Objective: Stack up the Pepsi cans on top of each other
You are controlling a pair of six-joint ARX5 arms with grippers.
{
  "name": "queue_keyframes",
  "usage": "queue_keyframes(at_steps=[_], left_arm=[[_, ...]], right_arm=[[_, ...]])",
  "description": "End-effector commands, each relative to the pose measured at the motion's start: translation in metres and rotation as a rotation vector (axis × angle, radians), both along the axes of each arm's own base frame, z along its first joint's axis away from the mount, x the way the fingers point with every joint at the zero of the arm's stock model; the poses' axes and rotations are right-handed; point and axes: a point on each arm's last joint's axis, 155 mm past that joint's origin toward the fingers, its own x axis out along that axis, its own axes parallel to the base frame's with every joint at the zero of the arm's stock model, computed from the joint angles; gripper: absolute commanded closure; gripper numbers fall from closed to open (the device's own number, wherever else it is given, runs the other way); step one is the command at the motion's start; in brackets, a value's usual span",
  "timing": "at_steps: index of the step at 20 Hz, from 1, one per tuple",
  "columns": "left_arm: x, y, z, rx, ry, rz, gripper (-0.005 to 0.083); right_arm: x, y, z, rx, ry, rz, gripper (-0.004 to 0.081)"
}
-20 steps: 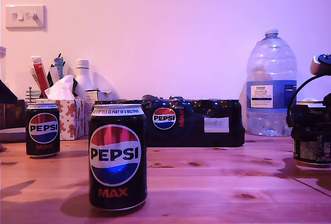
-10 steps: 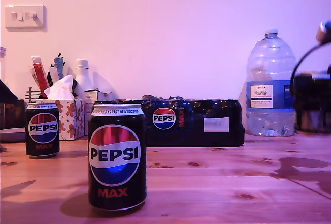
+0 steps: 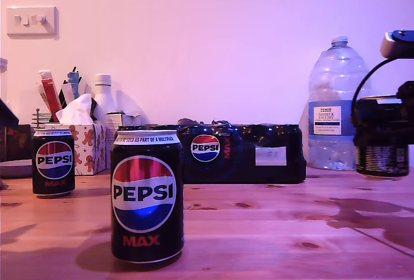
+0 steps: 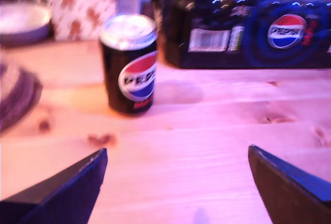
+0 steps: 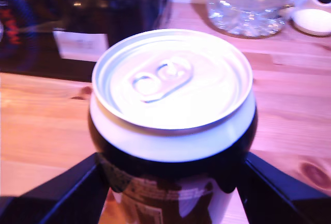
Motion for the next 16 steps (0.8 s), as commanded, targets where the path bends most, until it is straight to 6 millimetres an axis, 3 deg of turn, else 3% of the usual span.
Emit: queue_keyframes(at_steps=[1,11,16], left_arm=[[0.003,0.004,0.002,-0.021,-0.002,0.033,-0.0017],[0.023,0.014,-0.024,-0.001,0.05,0.108,-0.0017],[0.047,0.01,0.006,0.101,-0.155,0.058,-0.0017]], right_arm=[[0.006,0.003,0.027,0.007,-0.083,0.007,0.0402],[0.006,0.003,0.027,0.007,-0.083,0.008,0.0402],[0.006,0.003,0.027,-0.01,-0.085,0.013,0.0403]])
